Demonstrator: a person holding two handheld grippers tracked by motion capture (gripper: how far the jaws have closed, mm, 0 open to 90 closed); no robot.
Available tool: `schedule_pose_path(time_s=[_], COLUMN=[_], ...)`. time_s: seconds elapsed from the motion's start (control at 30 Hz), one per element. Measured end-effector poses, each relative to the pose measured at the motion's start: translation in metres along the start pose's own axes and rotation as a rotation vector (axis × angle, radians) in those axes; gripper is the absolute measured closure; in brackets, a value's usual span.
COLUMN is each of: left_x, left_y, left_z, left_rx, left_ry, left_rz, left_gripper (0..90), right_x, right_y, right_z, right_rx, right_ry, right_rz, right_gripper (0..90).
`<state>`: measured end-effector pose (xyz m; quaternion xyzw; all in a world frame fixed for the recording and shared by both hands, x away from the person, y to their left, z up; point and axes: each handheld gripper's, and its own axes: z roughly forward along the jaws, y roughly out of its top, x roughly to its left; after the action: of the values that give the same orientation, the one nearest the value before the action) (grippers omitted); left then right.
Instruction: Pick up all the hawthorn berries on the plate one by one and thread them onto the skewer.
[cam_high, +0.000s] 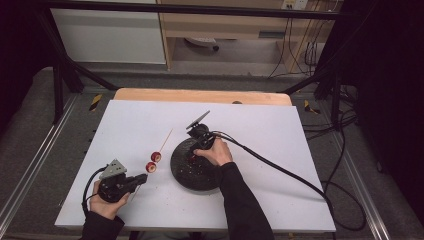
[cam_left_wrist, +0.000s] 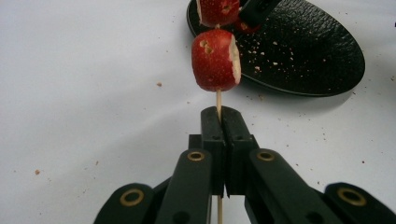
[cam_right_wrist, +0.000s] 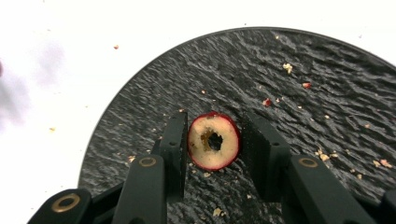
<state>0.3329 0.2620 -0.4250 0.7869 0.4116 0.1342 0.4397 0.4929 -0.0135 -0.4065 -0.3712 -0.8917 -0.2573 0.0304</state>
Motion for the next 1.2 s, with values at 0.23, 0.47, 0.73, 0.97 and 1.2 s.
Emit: schedule_pose_path(time_s=[0.23,0.47,0.73,0.97,1.2], left_x=[-0.002,-0.005,-0.008,-0.014,-0.021], left_y=[0.000,0.001,0.001,0.001,0.002], left_z=[0.001,0.001,0.002,0.005,0.009], left_rx=[0.000,-0.002,-0.001,0.003,0.002], left_ry=[-0.003,-0.005,-0.010,-0.021,-0.030], left_rz=[0.000,0.005,0.012,0.020,0.027], left_gripper=[88.8,88.8,88.8,88.7,88.7], right_x=[0.005,0.013,0.011,0.010,0.010], right_y=[-0.001,-0.006,-0.021,-0.038,-0.059], right_z=[-0.014,-0.029,-0.044,-0.054,-0.061], right_rx=[-0.024,-0.072,-0.162,-0.262,-0.387], right_ry=[-0.001,0.002,0.018,0.040,0.075], right_rz=[0.019,0.016,0.044,0.059,0.098], right_gripper=[62.8,62.8,62.9,63.0,63.0])
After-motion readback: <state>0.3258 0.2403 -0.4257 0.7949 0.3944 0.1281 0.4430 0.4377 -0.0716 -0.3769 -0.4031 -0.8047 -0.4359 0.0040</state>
